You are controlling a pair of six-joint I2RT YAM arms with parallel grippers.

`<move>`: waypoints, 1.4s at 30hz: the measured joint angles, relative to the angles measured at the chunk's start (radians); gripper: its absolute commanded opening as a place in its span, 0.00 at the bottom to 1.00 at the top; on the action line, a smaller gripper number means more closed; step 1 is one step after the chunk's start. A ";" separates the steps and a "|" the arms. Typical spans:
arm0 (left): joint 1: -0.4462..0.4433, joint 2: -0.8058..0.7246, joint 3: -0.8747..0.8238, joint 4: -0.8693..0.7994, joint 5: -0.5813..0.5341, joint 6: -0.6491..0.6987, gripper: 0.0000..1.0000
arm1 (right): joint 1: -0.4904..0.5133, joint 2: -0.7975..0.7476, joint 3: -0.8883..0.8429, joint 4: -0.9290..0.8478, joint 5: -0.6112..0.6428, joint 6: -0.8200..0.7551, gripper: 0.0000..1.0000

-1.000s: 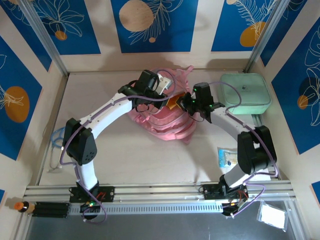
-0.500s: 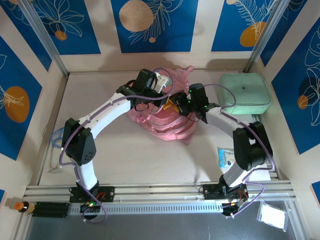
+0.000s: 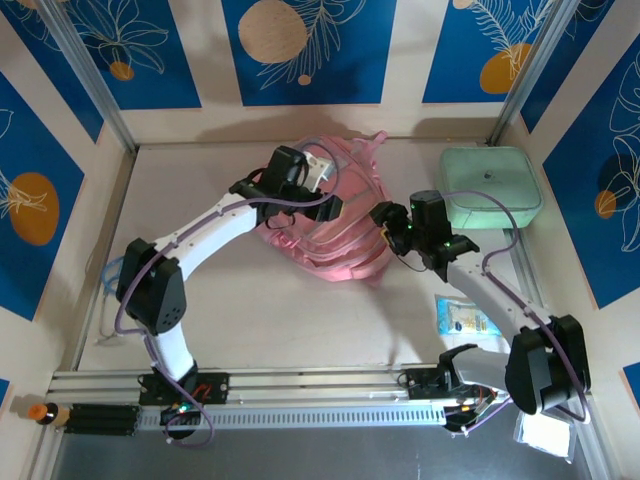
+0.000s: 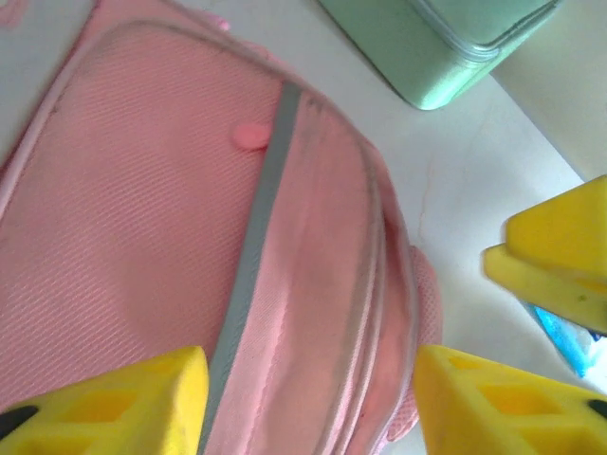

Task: Pack the student bag
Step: Close the student bag at the top-center of the table, then rotate the student bag at the top-center of the table.

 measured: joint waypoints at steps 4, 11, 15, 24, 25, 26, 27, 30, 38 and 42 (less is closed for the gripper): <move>0.071 -0.044 -0.129 0.053 -0.010 -0.120 0.64 | 0.007 -0.012 0.000 -0.043 0.038 -0.057 0.65; 0.200 -0.033 -0.303 0.158 0.016 -0.389 0.50 | 0.054 0.013 0.010 -0.076 0.058 -0.093 0.65; 0.211 -0.002 -0.307 0.219 0.035 -0.480 0.42 | 0.079 0.035 0.021 -0.080 0.061 -0.096 0.64; 0.210 0.046 -0.304 0.258 0.057 -0.579 0.29 | 0.114 0.042 0.030 -0.094 0.087 -0.096 0.64; 0.210 0.048 -0.303 0.262 0.063 -0.585 0.25 | 0.115 0.048 0.034 -0.094 0.087 -0.099 0.64; 0.210 0.048 -0.303 0.266 0.069 -0.590 0.22 | 0.115 0.056 0.039 -0.095 0.086 -0.103 0.64; 0.210 0.049 -0.303 0.267 0.074 -0.595 0.15 | 0.117 0.069 0.048 -0.095 0.083 -0.111 0.64; 0.211 0.053 -0.303 0.274 0.099 -0.610 0.01 | 0.116 0.132 0.094 -0.103 0.067 -0.143 0.60; 0.211 0.052 -0.315 0.317 0.154 -0.639 0.00 | 0.115 0.347 0.247 -0.135 0.033 -0.230 0.42; 0.211 0.017 -0.368 0.365 0.157 -0.664 0.00 | 0.105 0.416 0.294 -0.142 0.014 -0.263 0.36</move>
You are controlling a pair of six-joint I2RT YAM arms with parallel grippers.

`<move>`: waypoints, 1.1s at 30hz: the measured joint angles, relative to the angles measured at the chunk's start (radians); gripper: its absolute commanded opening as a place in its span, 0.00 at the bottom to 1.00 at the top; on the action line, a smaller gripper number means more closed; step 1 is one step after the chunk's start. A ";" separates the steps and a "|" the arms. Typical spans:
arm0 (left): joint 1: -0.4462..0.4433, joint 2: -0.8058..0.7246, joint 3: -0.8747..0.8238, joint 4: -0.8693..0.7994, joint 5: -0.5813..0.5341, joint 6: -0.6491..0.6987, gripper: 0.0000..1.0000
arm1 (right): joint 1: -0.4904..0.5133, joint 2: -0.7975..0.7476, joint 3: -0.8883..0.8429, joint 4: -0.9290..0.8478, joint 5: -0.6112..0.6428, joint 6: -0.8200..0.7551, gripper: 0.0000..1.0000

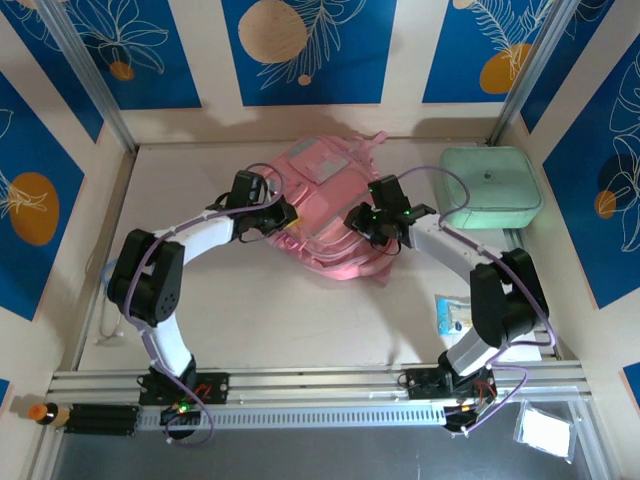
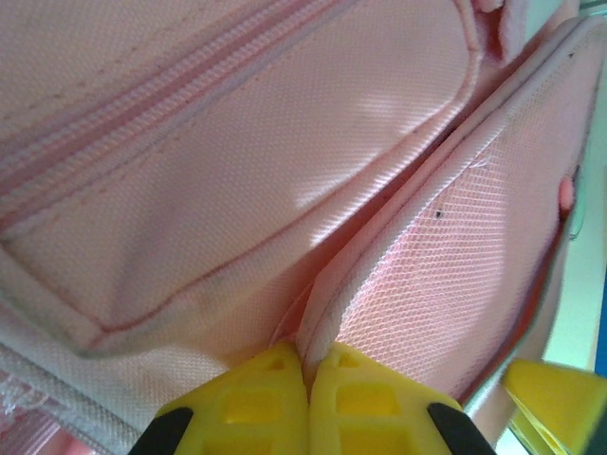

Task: Pack the student bag
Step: Rotate the student bag at the top-center of the table, then zip the student bag at the top-center of the table.

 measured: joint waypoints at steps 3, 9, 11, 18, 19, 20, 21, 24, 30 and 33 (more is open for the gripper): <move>0.000 -0.045 -0.038 0.035 0.000 -0.026 0.00 | -0.014 0.053 0.040 -0.002 -0.025 -0.024 0.35; 0.000 -0.094 -0.081 0.062 -0.004 -0.061 0.00 | -0.044 0.184 0.152 -0.020 -0.099 -0.107 0.33; 0.001 -0.095 -0.084 0.063 -0.005 -0.069 0.00 | -0.050 0.204 0.179 -0.017 -0.106 -0.139 0.36; 0.001 -0.095 -0.090 0.080 -0.002 -0.106 0.00 | -0.053 0.136 0.182 -0.051 -0.050 -0.214 0.58; 0.001 -0.095 -0.092 0.088 0.000 -0.116 0.00 | -0.050 0.100 0.163 -0.058 -0.030 -0.216 0.58; 0.001 -0.095 -0.094 0.094 0.000 -0.122 0.00 | -0.048 0.066 0.142 -0.062 -0.014 -0.216 0.58; 0.001 -0.095 -0.097 0.103 0.001 -0.129 0.00 | -0.043 0.020 0.115 -0.072 0.007 -0.214 0.58; 0.001 -0.095 -0.101 0.122 0.004 -0.155 0.00 | -0.001 -0.088 0.051 -0.094 0.073 -0.203 0.58; 0.000 -0.088 -0.101 0.146 0.009 -0.183 0.00 | 0.224 -0.137 0.015 -0.100 0.183 -0.142 0.53; 0.000 -0.086 -0.101 0.150 0.012 -0.194 0.00 | 0.318 -0.111 0.018 -0.097 0.217 -0.107 0.47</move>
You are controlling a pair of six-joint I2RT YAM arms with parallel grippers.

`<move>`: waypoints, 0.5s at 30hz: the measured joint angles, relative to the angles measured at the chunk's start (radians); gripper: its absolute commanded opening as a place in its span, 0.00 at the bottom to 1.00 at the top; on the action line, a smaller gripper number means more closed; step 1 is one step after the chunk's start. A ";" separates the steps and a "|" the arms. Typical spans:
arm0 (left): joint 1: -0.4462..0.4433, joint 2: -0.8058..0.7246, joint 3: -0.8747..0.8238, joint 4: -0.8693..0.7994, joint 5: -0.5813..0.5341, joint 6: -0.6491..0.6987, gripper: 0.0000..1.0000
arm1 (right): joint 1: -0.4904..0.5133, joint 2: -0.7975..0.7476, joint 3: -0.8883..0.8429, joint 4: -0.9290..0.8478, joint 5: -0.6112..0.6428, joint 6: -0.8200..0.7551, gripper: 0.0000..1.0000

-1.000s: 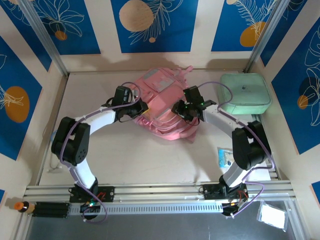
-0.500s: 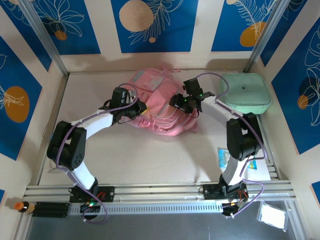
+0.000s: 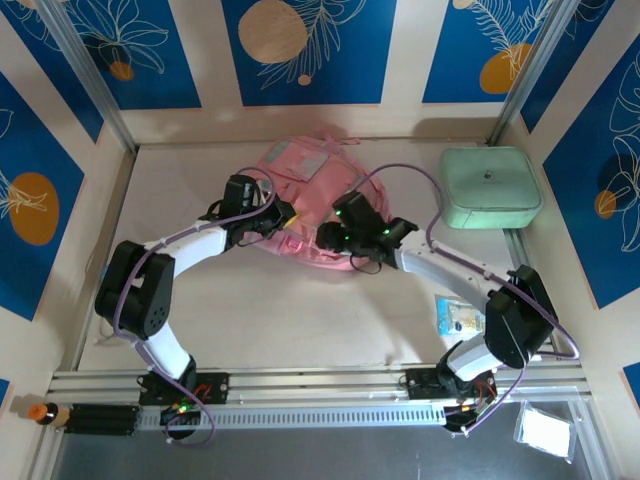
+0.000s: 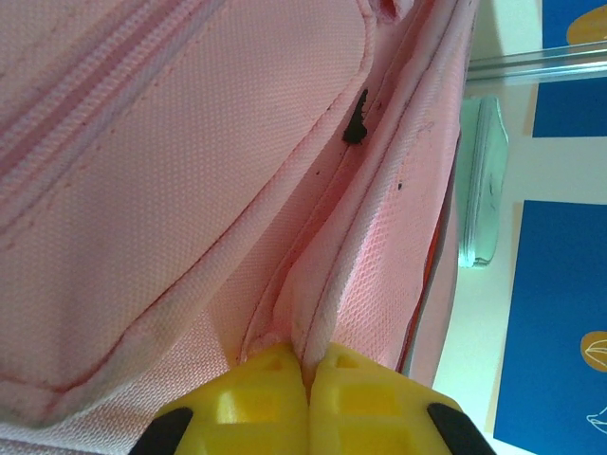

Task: Pack the student bag
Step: Zip the student bag at the top-center of the table.

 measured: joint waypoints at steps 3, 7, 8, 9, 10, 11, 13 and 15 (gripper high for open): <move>0.000 0.000 0.000 0.005 0.000 -0.006 0.00 | 0.046 0.053 0.025 0.002 0.042 0.032 0.40; 0.000 0.000 0.000 0.005 0.000 -0.006 0.00 | 0.070 0.133 0.079 0.004 0.091 0.061 0.36; 0.000 0.000 0.000 0.005 0.000 -0.006 0.00 | 0.072 0.146 0.090 0.004 0.095 0.065 0.36; 0.000 0.000 0.000 0.005 0.000 -0.006 0.00 | 0.075 0.161 0.103 0.005 0.103 0.071 0.35; -0.001 0.000 0.000 0.005 0.001 -0.006 0.00 | 0.077 0.172 0.113 0.006 0.108 0.072 0.35; 0.000 0.000 0.000 0.006 0.001 -0.006 0.00 | 0.078 0.179 0.121 0.007 0.113 0.075 0.35; -0.001 0.000 0.000 0.006 0.001 -0.006 0.00 | 0.078 0.198 0.142 0.010 0.120 0.080 0.33; -0.001 0.000 0.000 0.008 0.003 -0.006 0.00 | 0.078 0.211 0.156 0.012 0.126 0.084 0.31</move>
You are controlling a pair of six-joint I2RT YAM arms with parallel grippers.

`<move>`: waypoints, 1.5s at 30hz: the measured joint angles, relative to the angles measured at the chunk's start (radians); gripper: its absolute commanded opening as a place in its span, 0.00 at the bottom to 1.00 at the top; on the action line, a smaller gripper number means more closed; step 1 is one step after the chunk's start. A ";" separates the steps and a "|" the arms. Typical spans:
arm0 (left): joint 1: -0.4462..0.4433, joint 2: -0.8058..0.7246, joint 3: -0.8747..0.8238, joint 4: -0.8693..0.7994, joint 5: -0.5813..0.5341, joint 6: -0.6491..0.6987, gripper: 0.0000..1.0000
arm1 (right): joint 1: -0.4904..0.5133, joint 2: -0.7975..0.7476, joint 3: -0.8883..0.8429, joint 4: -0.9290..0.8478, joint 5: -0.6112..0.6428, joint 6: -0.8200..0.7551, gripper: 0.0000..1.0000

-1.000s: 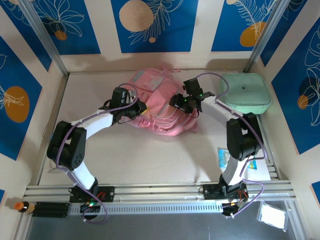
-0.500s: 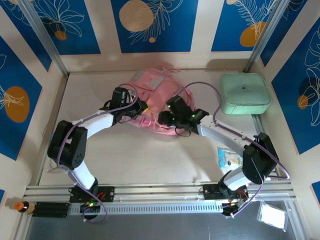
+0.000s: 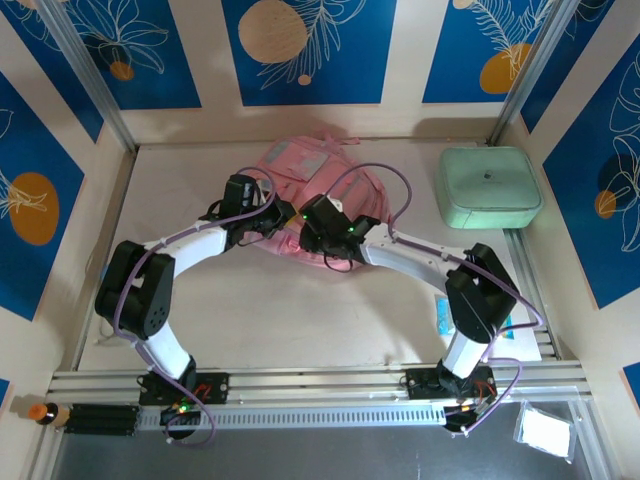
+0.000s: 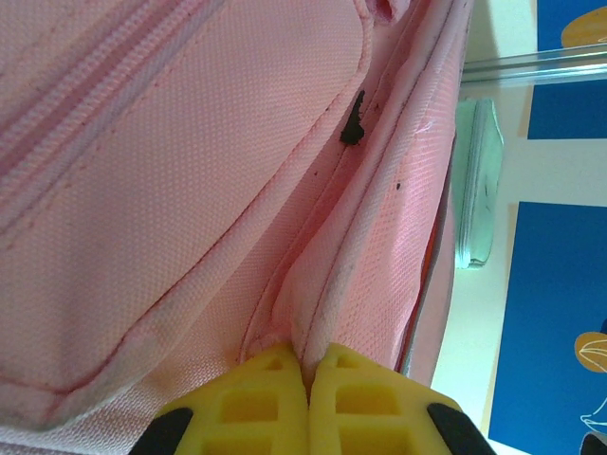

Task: Pack the student bag
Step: Zip the student bag at the top-center of the table.

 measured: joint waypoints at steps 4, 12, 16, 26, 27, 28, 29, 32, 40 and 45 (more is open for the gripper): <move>0.000 0.000 0.000 0.003 0.001 0.000 0.00 | 0.000 0.033 0.030 -0.002 0.008 0.011 0.26; 0.000 0.000 0.000 0.004 0.004 0.000 0.00 | 0.000 0.080 0.068 -0.032 0.016 0.032 0.24; 0.000 0.000 0.000 0.004 0.004 0.000 0.00 | 0.000 0.084 0.080 -0.048 0.021 0.043 0.19; 0.012 0.000 0.000 -0.019 0.005 0.028 0.00 | -0.003 0.058 0.004 -0.009 0.045 0.028 0.04; 0.013 0.000 0.000 -0.022 0.007 0.031 0.00 | -0.005 0.035 -0.029 0.008 0.046 0.020 0.03; 0.016 0.000 -0.001 -0.023 0.012 0.037 0.00 | -0.008 0.014 -0.058 0.018 0.048 0.014 0.03; 0.019 0.000 -0.001 -0.023 0.016 0.040 0.00 | -0.012 -0.011 -0.087 0.026 0.050 0.009 0.02; 0.030 0.002 -0.001 -0.023 0.038 0.053 0.00 | -0.034 -0.089 -0.174 0.053 0.058 -0.015 0.02; 0.042 0.012 -0.001 -0.022 0.071 0.076 0.00 | -0.128 -0.188 -0.267 0.109 -0.003 -0.143 0.00; 0.064 0.005 -0.010 -0.022 0.064 0.091 0.23 | -0.151 -0.143 -0.195 0.081 -0.064 -0.275 0.00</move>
